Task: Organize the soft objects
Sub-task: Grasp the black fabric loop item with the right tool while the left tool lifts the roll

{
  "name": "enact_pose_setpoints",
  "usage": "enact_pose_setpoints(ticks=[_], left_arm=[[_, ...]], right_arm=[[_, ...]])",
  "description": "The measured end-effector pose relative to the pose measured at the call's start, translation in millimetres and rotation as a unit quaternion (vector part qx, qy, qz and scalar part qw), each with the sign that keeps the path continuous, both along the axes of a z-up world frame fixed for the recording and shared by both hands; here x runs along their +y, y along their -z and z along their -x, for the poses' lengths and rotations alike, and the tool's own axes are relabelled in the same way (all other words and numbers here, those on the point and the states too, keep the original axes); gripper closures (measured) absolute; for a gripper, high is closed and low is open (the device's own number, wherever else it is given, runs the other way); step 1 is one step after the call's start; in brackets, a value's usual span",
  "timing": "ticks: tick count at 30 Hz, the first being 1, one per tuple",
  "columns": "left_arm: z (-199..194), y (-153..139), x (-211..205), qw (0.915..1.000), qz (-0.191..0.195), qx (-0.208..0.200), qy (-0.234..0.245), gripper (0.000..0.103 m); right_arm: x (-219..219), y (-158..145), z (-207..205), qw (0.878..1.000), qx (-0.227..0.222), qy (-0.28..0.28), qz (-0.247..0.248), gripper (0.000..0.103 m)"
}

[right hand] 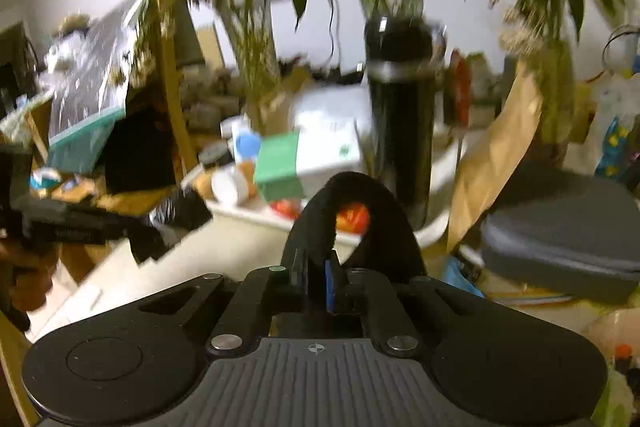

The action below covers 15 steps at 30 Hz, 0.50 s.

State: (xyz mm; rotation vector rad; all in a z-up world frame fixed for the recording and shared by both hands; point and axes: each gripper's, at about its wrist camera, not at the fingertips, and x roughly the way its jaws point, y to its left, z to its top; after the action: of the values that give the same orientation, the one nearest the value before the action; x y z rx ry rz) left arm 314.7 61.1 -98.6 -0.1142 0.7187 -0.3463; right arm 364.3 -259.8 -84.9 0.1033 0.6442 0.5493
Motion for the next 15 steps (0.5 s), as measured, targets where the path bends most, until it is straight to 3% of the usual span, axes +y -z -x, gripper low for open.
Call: enact_pose_setpoints(ticks=[10,15], left_arm=[[8,-4,-6,1.0,0.0,-0.007,0.006,0.071],[12,-7,-6,0.9999,-0.003,-0.015,0.007,0.072]], right_arm=[[-21,-24,-1,0.991,0.019,0.018,-0.132,0.093],[-6,-39,15,0.998,-0.027,0.01,-0.063,0.093]])
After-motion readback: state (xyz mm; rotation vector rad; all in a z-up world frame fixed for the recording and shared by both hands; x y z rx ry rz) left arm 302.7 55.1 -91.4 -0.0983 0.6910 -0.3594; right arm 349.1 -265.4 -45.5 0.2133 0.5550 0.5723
